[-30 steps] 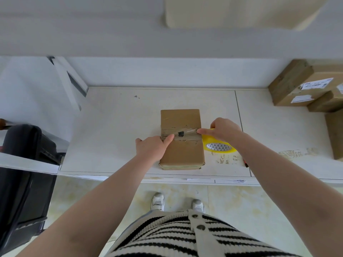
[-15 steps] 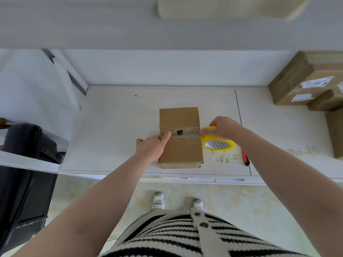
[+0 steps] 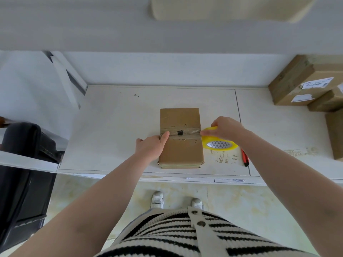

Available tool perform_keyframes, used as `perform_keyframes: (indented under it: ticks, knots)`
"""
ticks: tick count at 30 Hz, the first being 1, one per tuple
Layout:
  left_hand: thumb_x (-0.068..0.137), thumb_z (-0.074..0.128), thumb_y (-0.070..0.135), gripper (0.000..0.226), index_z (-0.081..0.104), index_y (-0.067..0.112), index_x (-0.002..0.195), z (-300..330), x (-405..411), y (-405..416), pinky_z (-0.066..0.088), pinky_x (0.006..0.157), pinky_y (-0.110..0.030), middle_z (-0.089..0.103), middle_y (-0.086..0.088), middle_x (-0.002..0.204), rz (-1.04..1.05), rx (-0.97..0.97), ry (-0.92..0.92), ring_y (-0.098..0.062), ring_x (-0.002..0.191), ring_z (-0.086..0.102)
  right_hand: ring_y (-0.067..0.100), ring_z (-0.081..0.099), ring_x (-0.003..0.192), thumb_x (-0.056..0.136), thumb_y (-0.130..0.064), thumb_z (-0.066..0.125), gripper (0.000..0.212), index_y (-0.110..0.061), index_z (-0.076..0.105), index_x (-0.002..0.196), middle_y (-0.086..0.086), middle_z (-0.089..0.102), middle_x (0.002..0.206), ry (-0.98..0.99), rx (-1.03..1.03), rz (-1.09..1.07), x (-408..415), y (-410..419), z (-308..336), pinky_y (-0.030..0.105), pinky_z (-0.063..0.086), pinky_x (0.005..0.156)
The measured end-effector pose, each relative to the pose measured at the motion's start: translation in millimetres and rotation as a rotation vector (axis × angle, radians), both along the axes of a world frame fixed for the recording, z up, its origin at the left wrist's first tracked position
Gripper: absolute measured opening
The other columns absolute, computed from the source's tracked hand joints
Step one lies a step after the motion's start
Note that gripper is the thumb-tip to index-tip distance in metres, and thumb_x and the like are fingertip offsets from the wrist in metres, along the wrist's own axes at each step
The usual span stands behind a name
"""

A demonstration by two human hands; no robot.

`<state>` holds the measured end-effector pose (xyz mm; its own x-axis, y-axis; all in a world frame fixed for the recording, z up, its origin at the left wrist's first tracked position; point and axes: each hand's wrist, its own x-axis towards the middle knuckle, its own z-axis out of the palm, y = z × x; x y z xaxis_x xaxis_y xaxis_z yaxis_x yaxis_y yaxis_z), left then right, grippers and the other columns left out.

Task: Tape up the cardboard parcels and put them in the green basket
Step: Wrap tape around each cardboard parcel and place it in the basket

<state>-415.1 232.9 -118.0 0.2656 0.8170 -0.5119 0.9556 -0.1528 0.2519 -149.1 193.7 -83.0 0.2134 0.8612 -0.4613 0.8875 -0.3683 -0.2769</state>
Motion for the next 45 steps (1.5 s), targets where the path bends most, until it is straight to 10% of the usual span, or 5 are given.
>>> perform_keyframes:
  ticks: [18, 22, 26, 30, 45]
  knots:
    - [0.092, -0.005, 0.071, 0.084, 0.056, 0.016, 0.074, 12, -7, -5, 0.024, 0.106, -0.045, 0.057, 0.001, 0.065, -0.004, -0.071, 0.079, -0.014, 0.073, 0.058, 0.019, 0.052, 0.07, 0.076, -0.075, 0.06, 0.052, -0.027, 0.042, 0.065, -0.007, 0.046, 0.064, 0.019, 0.0, -0.034, -5, -5, 3, 0.029, 0.035, 0.059]
    - [0.093, 0.006, 0.07, 0.079, 0.061, 0.014, 0.102, 21, -9, -14, 0.03, 0.103, -0.046, 0.062, -0.004, 0.1, -0.009, 0.143, 0.187, -0.025, 0.099, 0.061, 0.021, 0.051, 0.07, 0.075, -0.075, 0.061, 0.054, -0.028, 0.037, 0.062, -0.007, 0.044, 0.062, 0.035, 0.0, -0.041, -6, -5, 4, 0.029, 0.033, 0.057]
    - [0.101, 0.021, 0.054, 0.07, 0.023, 0.007, 0.153, 31, 10, -18, 0.012, 0.12, -0.046, 0.019, -0.015, 0.16, 0.041, 0.471, -0.034, -0.031, 0.145, 0.026, 0.013, 0.044, 0.06, 0.076, -0.074, 0.061, 0.056, -0.028, 0.033, 0.06, -0.008, 0.04, 0.059, 0.043, 0.019, -0.07, -5, -10, 5, 0.027, 0.029, 0.051]
    - [0.101, 0.011, 0.048, 0.073, -0.011, 0.005, 0.155, 29, 58, -12, -0.007, 0.122, -0.045, -0.024, -0.014, 0.162, -0.25, 0.514, -0.094, -0.029, 0.15, -0.018, 0.018, 0.046, 0.065, 0.078, -0.073, 0.06, 0.057, -0.029, 0.029, 0.059, -0.007, 0.039, 0.059, 0.026, 0.003, -0.06, -8, -9, 6, 0.029, 0.035, 0.059]
    - [0.101, 0.006, 0.05, 0.07, -0.022, 0.01, 0.151, 9, 69, -1, -0.01, 0.122, -0.047, -0.03, -0.01, 0.159, -0.269, 0.441, -0.092, -0.026, 0.148, -0.025, 0.014, 0.055, 0.068, 0.073, -0.08, 0.056, 0.055, -0.025, 0.053, 0.079, -0.006, 0.056, 0.069, -0.027, 0.005, -0.088, -8, -10, 1, 0.028, 0.038, 0.058]
